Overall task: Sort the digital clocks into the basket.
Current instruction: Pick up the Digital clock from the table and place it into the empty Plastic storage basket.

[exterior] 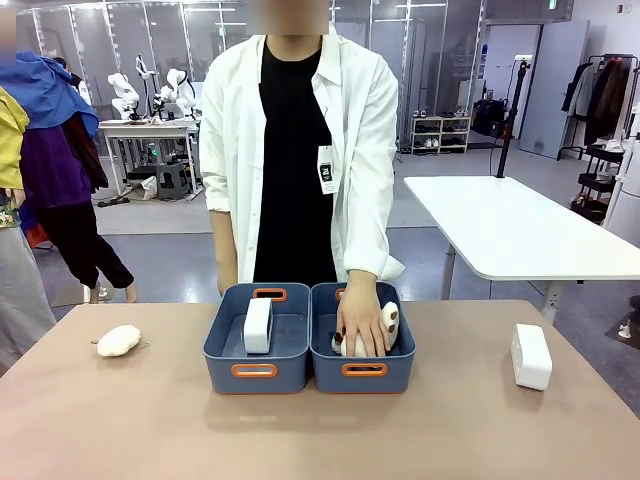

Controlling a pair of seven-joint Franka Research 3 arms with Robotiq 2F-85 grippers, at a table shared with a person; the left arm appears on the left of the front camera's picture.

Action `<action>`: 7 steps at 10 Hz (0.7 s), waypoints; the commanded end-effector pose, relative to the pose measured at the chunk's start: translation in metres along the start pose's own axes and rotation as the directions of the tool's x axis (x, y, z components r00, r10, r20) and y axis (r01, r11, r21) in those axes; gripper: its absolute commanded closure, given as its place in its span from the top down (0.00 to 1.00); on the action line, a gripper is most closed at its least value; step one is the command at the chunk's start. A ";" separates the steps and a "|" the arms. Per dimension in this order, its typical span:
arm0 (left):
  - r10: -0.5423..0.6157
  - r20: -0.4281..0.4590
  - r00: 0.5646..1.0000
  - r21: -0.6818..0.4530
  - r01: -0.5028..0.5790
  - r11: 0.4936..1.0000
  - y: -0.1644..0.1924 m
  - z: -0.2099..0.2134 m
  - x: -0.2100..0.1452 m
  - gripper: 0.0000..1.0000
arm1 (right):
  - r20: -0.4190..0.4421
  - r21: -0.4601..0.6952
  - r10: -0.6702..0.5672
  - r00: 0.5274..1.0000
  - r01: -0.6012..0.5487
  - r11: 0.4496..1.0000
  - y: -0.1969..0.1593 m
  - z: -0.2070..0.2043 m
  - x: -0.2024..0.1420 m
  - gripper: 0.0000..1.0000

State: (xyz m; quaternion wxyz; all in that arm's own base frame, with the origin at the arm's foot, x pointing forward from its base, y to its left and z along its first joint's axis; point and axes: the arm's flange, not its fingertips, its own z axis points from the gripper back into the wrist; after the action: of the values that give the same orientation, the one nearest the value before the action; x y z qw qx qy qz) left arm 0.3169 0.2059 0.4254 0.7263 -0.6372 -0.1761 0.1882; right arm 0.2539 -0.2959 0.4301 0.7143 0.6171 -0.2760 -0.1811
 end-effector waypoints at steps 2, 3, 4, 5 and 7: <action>-0.001 -0.004 1.000 -0.014 0.001 1.000 -0.004 0.002 -0.005 1.00 | -0.027 -0.048 0.011 1.000 -0.012 0.999 0.004 -0.002 0.000 1.00; -0.001 -0.004 1.000 -0.014 0.001 1.000 -0.004 0.002 -0.005 1.00 | -0.048 -0.083 0.032 0.998 -0.036 0.996 0.017 -0.008 0.000 1.00; -0.001 -0.004 1.000 -0.014 0.001 1.000 -0.004 0.002 -0.005 1.00 | -0.050 -0.296 0.099 0.994 -0.109 0.949 0.035 -0.020 0.001 1.00; -0.001 -0.004 1.000 -0.014 0.001 1.000 -0.004 0.002 -0.005 1.00 | -0.113 -0.486 0.182 0.977 -0.214 0.847 0.062 -0.044 -0.001 1.00; -0.001 -0.004 1.000 -0.014 0.001 1.000 -0.004 0.002 -0.005 1.00 | -0.248 -0.659 0.203 0.947 -0.318 0.682 0.109 -0.121 -0.008 1.00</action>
State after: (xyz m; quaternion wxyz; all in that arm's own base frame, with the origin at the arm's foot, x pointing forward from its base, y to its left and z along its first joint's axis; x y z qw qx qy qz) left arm 0.3172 0.2052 0.4253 0.7269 -0.6369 -0.1753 0.1878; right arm 0.3009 -0.2272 0.5239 0.8852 0.3414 -0.2868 -0.1326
